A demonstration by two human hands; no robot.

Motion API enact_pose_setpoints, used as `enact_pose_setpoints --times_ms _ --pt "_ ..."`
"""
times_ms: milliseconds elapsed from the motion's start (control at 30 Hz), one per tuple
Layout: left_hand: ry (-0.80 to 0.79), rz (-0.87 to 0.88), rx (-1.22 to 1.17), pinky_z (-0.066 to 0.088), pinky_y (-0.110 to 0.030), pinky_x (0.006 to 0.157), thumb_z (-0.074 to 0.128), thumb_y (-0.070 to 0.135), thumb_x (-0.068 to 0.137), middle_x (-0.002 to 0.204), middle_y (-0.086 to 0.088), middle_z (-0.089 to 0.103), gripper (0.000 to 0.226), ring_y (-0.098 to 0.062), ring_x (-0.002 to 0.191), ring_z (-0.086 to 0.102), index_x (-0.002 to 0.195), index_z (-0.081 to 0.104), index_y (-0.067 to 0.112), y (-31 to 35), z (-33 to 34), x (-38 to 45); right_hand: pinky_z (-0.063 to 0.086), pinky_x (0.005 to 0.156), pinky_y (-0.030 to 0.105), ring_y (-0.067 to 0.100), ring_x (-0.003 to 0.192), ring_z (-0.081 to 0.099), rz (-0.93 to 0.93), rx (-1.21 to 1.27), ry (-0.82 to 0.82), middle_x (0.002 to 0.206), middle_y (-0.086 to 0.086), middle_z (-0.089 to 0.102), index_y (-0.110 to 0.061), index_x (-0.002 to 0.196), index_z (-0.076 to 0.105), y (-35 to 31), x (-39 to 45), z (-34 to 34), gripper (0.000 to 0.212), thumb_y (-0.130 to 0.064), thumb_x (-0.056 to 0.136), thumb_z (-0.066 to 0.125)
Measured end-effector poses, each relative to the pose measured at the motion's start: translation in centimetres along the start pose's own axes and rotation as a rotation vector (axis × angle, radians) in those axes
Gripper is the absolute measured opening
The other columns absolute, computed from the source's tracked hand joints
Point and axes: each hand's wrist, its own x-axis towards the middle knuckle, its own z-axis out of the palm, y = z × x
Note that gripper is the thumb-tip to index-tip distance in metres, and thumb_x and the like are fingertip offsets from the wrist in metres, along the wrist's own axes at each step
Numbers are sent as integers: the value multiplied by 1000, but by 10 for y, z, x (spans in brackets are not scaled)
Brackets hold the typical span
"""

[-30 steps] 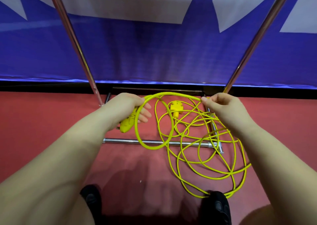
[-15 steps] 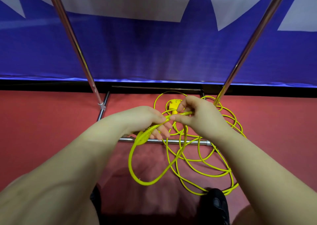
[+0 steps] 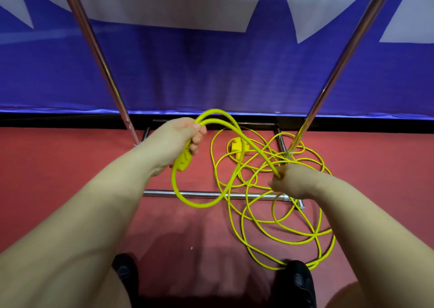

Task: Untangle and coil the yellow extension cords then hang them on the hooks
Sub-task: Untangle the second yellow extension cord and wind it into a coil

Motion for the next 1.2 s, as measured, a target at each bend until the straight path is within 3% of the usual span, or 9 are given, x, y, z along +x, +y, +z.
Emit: enact_pose_setpoints --times_ms 233,367,500,633,733,867,933,1067,1200 --pt "286 65 -265 42 -21 53 34 11 100 53 9 47 28 -1 40 42 79 52 14 2 -5 10 47 74 31 28 91 63 -13 215 223 98 9 67 -16 97 51 0 10 3 10 -22 91 55" --pt "263 47 -24 38 -22 47 42 21 99 67 0 54 23 -12 48 49 81 56 18 2 -2 7 50 66 28 21 72 69 -79 512 386 73 0 70 -17 94 42 -13 5 -3 13 -21 92 54" --pt "177 74 143 35 -13 34 47 24 96 69 -1 58 21 1 39 50 80 58 17 3 4 1 46 61 27 16 59 63 -108 510 348 66 0 67 -16 88 52 -21 -3 -9 5 -19 92 49" --pt "73 106 189 50 -15 58 43 14 97 82 1 67 17 3 60 62 88 57 19 2 10 1 41 63 28 19 62 53 -209 371 232 61 0 57 -16 74 59 -30 -18 -14 21 -24 92 51" --pt "-26 136 277 51 -28 82 45 12 96 88 1 69 19 -7 78 67 86 58 21 -4 16 1 35 56 28 15 55 41 -307 359 192 58 1 47 -6 72 59 -39 -27 -15 30 -26 93 51" --pt "-150 199 506 40 -25 53 49 19 95 71 15 65 15 -2 46 46 92 63 17 -11 26 -3 33 54 28 10 48 34 -432 464 222 53 -4 39 -15 69 50 -48 -33 -17 29 -27 95 50" --pt "-175 239 587 35 -25 52 50 20 94 61 10 57 18 -2 46 40 95 66 11 -13 32 -3 40 53 26 8 45 41 -448 658 305 52 -7 43 -21 79 51 -49 -30 -18 16 -26 94 51" --pt "-211 205 502 34 -14 41 45 19 97 74 1 65 19 3 38 44 82 57 20 -10 39 -3 46 55 33 13 47 48 -375 855 442 48 -7 52 -25 80 48 -46 -23 -22 15 -28 90 58" --pt "-50 168 446 36 -20 44 42 22 98 65 4 58 26 -7 43 47 74 49 21 -12 34 3 44 58 32 13 49 51 -378 844 287 51 -6 54 -20 75 50 -35 -22 -25 25 -40 86 60"
